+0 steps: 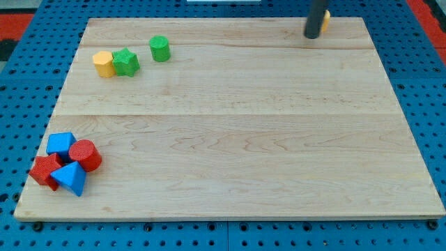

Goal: Move the green circle into the yellow heart

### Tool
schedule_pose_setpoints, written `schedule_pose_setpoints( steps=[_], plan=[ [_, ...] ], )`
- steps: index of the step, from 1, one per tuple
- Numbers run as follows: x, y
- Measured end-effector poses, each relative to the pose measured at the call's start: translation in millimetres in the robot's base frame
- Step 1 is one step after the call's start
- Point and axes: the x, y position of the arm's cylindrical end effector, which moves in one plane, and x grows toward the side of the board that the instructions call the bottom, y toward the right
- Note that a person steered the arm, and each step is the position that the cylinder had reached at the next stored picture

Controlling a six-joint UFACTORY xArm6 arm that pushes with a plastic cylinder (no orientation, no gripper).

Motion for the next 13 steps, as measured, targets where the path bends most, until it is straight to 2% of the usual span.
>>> schedule_pose_setpoints(
  steps=[1, 2, 3, 4, 5, 6, 8, 9, 11, 13],
  plan=[
    [-34.3, -67.4],
    [-52.0, -173.5],
    [-53.2, -311.8],
    [-25.4, -415.8],
    [-0.6, -446.8],
    [30.5, -407.6],
    [44.1, -223.4],
    [42.2, -159.2],
    [36.0, -215.1],
    [11.9, -66.0]
  ],
)
